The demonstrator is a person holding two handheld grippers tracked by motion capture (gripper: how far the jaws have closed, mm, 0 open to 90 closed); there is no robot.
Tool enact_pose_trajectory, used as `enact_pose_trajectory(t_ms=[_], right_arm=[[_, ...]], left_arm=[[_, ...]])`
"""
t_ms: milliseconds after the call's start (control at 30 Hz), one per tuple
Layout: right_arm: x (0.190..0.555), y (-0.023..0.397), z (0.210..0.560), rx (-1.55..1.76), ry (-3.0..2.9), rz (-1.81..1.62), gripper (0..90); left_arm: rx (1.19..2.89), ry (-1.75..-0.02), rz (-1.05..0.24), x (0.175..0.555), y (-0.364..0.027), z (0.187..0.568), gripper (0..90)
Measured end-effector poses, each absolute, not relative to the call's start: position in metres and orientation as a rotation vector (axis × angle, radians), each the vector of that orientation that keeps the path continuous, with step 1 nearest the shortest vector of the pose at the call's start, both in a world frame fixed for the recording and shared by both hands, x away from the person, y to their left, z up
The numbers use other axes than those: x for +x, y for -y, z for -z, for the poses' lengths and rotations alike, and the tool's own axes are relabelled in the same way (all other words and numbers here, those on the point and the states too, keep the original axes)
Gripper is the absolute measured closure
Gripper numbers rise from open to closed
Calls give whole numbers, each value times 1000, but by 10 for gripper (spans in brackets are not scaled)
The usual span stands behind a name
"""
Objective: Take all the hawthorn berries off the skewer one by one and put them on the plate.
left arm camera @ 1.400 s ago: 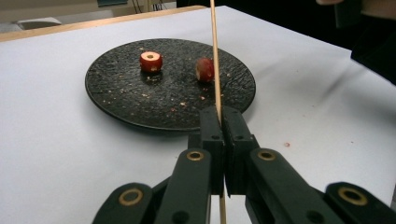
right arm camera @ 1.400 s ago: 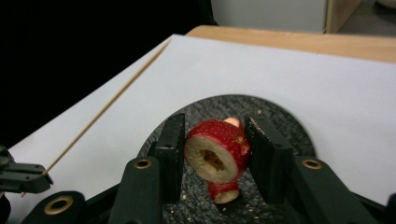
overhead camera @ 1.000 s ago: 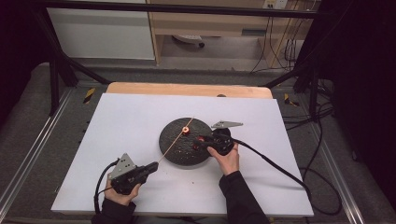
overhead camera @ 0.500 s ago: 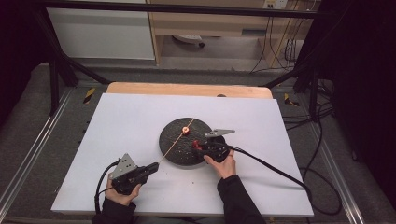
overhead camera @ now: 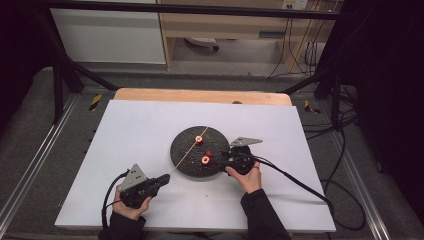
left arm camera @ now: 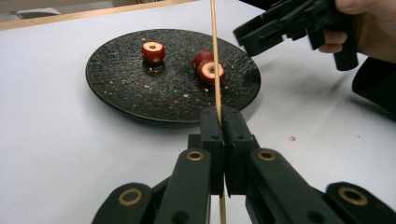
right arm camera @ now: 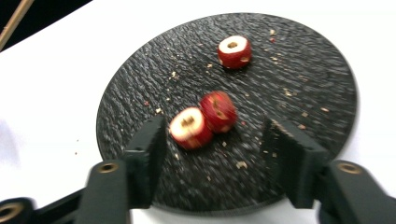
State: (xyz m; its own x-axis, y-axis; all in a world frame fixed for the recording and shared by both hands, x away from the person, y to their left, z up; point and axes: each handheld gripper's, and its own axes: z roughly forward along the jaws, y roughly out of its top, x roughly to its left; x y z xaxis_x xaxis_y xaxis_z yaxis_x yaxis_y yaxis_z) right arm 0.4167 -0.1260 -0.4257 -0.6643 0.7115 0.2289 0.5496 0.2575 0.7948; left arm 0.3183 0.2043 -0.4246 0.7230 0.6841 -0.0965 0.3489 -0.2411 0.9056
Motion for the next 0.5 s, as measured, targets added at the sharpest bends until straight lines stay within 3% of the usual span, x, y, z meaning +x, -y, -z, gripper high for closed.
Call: enact_pose_trajectory(t_ms=[267, 500], right_arm=[[404, 153, 428, 1169, -2325, -1356, 127], [395, 175, 438, 1148, -2321, -1329, 40]], left_arm=[[1864, -823, -387, 321, -203, 423, 881], [1875, -839, -383, 324, -200, 420, 881]])
